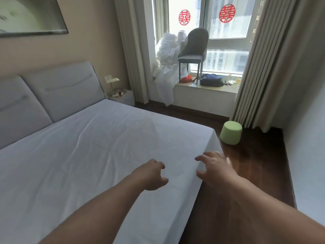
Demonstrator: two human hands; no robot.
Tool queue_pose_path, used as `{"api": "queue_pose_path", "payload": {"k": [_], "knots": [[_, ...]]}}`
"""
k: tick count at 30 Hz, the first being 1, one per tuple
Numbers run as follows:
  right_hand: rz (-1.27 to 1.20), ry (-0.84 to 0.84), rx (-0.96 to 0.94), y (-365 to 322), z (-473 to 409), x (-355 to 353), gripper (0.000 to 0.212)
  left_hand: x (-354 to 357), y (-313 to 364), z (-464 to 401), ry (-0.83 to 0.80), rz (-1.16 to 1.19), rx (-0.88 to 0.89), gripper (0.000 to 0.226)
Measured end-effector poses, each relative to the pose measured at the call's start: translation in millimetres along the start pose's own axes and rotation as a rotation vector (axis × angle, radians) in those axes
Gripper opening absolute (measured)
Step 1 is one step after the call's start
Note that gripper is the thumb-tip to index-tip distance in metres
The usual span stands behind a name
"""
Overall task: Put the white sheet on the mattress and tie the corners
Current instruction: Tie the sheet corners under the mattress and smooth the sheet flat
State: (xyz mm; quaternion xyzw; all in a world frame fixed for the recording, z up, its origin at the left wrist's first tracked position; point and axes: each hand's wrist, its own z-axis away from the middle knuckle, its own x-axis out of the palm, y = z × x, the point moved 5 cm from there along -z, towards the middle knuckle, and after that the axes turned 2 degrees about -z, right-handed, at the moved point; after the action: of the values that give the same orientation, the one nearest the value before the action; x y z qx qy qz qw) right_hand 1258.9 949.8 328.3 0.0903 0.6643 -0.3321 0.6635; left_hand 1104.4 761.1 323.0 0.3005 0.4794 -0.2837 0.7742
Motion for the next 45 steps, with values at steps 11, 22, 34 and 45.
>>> {"api": "queue_pose_path", "payload": {"k": [11,22,34,45], "knots": [[-0.029,-0.058,0.013,125,-208,-41,0.059,-43,97,-249,-0.052,0.055,0.006,0.071],[-0.021,-0.124,-0.017,327,-376,-130,0.056,-99,235,-444,-0.048,0.001,-0.058,0.068],[0.063,-0.207,-0.218,381,-628,-185,0.056,-170,247,-655,0.005,0.092,-0.253,0.067],[0.169,-0.37,-0.415,313,-866,-160,0.05,-204,172,-832,-0.019,0.292,-0.416,0.066]]}}
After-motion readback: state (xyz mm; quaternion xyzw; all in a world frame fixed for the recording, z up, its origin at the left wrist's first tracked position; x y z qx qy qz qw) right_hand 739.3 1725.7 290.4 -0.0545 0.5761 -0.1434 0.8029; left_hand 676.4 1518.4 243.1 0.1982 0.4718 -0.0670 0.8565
